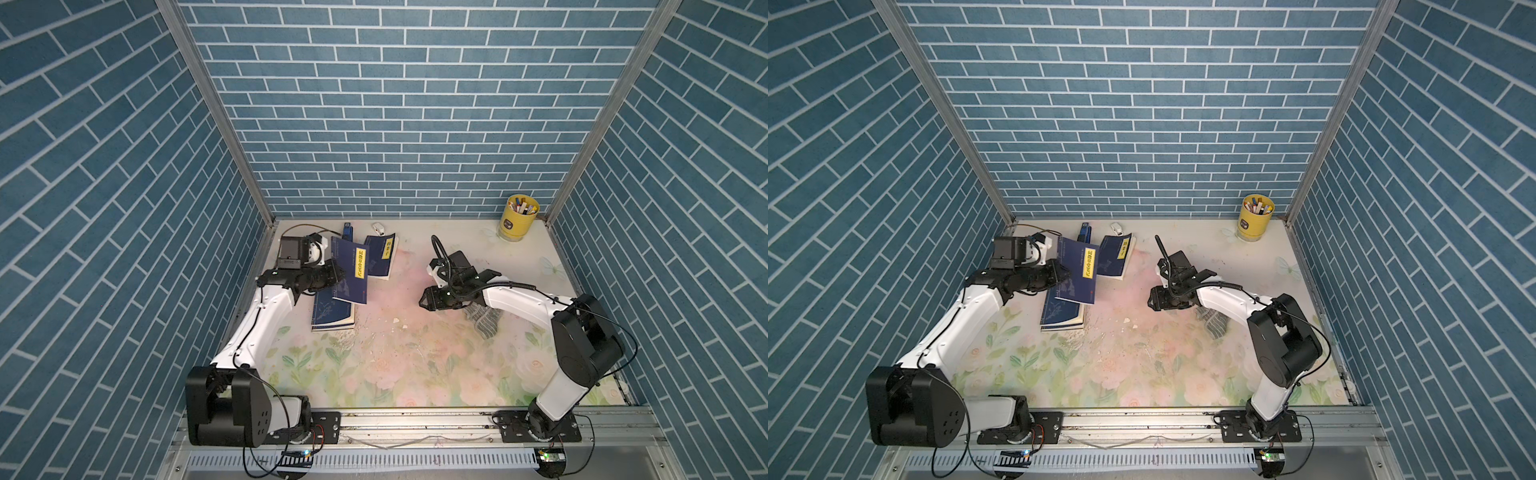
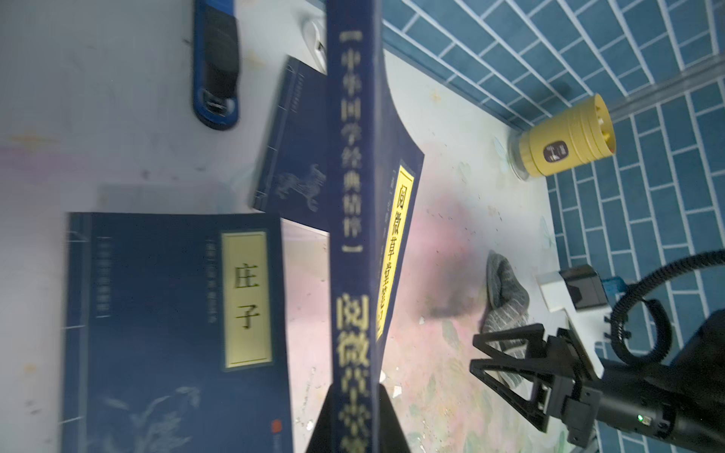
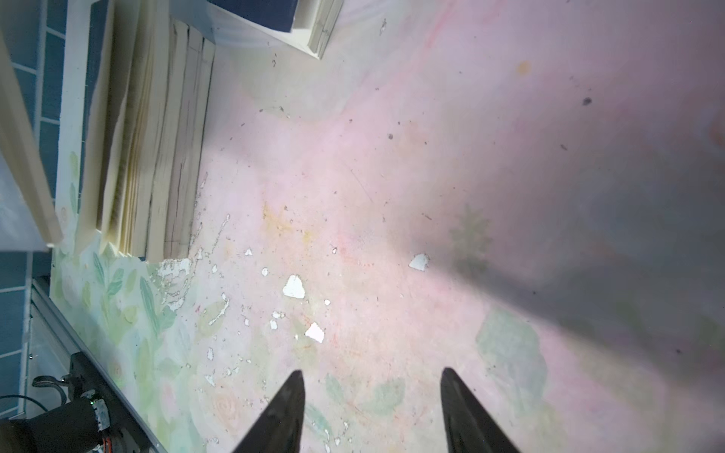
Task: Wipe the cover of the book
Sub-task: Place the book on the book.
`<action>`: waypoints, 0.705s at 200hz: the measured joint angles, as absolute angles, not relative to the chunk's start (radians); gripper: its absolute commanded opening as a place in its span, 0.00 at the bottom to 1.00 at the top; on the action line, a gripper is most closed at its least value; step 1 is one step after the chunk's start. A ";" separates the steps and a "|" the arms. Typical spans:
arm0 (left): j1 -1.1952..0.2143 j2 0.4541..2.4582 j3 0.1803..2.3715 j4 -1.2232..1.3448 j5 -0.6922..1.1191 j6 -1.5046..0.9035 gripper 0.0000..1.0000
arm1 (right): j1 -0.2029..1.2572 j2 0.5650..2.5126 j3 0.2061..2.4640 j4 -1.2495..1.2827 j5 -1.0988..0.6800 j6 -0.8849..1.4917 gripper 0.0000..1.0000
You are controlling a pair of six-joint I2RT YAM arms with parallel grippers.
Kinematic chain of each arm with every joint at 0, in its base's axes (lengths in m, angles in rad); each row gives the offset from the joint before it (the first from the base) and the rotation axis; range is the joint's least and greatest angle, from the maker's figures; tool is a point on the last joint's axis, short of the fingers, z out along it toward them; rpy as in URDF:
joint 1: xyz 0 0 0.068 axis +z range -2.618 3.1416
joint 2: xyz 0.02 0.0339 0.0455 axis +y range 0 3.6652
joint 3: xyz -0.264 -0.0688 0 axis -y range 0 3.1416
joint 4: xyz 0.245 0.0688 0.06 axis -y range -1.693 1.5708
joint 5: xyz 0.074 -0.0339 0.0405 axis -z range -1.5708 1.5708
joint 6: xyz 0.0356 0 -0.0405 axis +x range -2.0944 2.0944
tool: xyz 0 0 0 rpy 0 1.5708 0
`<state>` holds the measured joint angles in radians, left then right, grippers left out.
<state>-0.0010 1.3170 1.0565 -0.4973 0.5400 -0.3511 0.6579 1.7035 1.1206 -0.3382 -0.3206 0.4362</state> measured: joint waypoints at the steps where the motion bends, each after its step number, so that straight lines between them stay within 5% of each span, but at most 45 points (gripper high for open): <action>1: 0.002 1.317 1.057 -0.499 0.542 -0.350 0.00 | 0.658 1.703 1.121 -0.337 -0.321 0.436 0.56; 37: 0.122 1.330 1.056 -0.567 0.581 -0.315 0.00 | 0.653 1.708 1.121 -0.322 -0.345 0.424 0.56; 141: 0.127 1.517 1.030 -0.635 0.471 -0.279 0.00 | 0.631 1.728 1.120 -0.310 -0.372 0.389 0.57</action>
